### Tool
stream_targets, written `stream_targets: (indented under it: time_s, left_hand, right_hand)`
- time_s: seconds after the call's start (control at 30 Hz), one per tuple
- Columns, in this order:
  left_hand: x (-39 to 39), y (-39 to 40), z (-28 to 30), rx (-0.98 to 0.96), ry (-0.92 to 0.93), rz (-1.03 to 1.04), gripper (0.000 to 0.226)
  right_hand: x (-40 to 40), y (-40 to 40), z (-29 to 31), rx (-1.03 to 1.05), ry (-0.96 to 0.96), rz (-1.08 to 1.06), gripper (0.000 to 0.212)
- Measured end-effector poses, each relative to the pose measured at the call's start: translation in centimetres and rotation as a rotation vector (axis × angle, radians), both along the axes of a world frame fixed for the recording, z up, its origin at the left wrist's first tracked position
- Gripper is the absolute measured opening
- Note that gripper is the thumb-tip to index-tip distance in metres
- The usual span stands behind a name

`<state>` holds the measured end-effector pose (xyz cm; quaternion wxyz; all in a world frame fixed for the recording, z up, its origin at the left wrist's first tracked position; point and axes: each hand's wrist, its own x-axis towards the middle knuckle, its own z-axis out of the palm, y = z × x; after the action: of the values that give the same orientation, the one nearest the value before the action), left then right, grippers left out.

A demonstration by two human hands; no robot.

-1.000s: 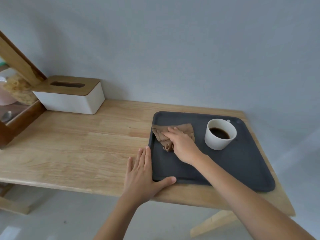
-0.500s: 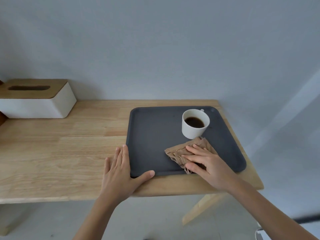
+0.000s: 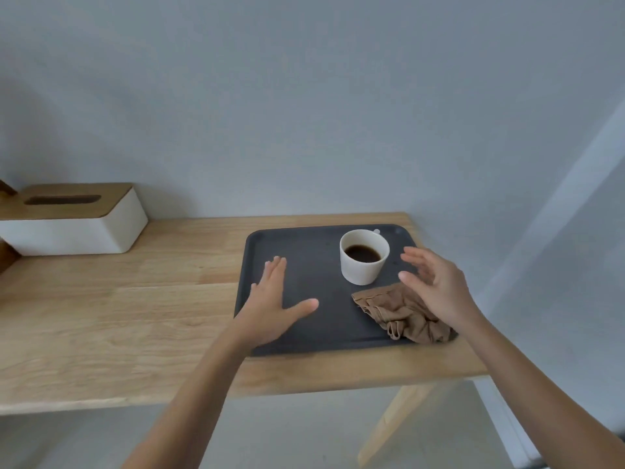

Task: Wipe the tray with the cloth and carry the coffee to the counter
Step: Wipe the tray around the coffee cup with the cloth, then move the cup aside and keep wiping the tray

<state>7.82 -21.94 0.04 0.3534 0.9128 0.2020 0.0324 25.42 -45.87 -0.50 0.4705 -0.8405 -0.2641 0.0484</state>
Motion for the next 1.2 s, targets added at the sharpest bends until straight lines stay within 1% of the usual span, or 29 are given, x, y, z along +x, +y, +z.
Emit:
stream_targets:
  time_s: [0.07,0.13,0.23,0.3,0.37,0.53,0.7,0.83,0.97,1.1,1.2]
  left_hand:
    - [3.4,-0.9,0.1,-0.128,-0.076,-0.034,0.083]
    - [6.4,-1.7,-0.7,-0.195,-0.117,-0.036,0.074]
    - [8.9,-2.4,-1.4,-0.292,-0.169,-0.006,0.064]
    - [9.5,-2.7,-1.5,-0.331,-0.221,-0.005,0.054]
    - [9.6,-2.9,-1.6,-0.35,-0.267,0.012,0.049]
    - [8.9,-1.2,-1.7,-0.335,-0.344,0.037,0.046]
    - [7.7,2.9,-0.7,-0.29,-0.403,0.097,0.047]
    - [6.7,6.4,-0.2,-0.278,-0.416,0.135,0.047]
    - [5.8,9.1,-0.4,-0.273,-0.414,0.181,0.046]
    - [5.4,10.5,-1.0,-0.227,-0.402,0.201,0.045]
    - [5.3,11.0,-1.4,-0.207,-0.399,0.198,0.046]
  right_hand:
    - [0.9,1.3,-0.3,0.011,0.132,0.049,0.059]
    - [1.3,2.3,-0.6,0.034,0.2,0.091,0.064]
    - [1.5,3.2,-0.6,0.099,0.229,0.11,0.056]
    - [1.6,3.5,-0.5,0.11,0.207,0.096,0.053]
    - [1.5,3.7,-0.5,0.109,0.187,0.088,0.052]
    - [1.2,5.8,0.2,0.132,0.17,0.118,0.05]
    - [0.9,10.3,1.1,0.145,0.199,0.187,0.05]
    - [0.5,14.5,1.5,0.167,0.211,0.249,0.052]
    - [0.4,17.8,1.2,0.132,0.202,0.276,0.053]
    - [0.4,19.9,0.4,0.101,0.213,0.279,0.056]
    - [0.2,20.5,0.1,0.09,0.22,0.281,0.053]
